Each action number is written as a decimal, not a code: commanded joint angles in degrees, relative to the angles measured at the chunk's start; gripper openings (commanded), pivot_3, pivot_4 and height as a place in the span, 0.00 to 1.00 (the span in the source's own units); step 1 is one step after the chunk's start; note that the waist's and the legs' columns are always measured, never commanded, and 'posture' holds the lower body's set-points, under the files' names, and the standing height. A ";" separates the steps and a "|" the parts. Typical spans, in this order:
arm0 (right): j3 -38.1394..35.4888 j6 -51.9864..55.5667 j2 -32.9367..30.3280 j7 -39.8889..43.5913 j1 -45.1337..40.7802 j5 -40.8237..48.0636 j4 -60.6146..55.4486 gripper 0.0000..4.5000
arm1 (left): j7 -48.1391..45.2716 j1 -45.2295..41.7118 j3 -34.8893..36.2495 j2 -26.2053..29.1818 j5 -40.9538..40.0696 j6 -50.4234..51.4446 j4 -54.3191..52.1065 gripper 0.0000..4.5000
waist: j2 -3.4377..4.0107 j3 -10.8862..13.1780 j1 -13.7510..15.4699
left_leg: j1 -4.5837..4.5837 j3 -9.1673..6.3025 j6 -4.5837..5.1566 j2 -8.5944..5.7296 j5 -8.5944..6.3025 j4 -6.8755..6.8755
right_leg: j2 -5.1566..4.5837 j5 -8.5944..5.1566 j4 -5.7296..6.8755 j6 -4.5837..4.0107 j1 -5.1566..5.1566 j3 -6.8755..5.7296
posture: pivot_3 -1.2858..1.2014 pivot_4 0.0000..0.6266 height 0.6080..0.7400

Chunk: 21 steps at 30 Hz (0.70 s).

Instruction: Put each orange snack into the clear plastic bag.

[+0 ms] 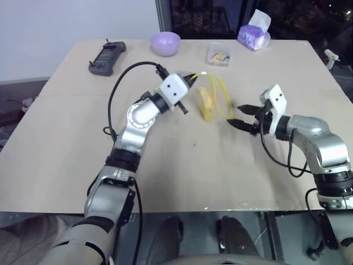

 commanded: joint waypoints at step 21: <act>14.62 -44.16 3.78 -10.82 -21.48 -31.19 14.78 0.72 | -0.21 -0.26 -1.77 2.72 3.77 -3.06 -4.00 0.00 | 0.01 0.01 -0.10 | -0.01 0.02 -0.10 0.00 0.06 -0.02 | 0.00 0.00 -0.01 0.00 -0.06 0.01 | 0.52 0.24 1.00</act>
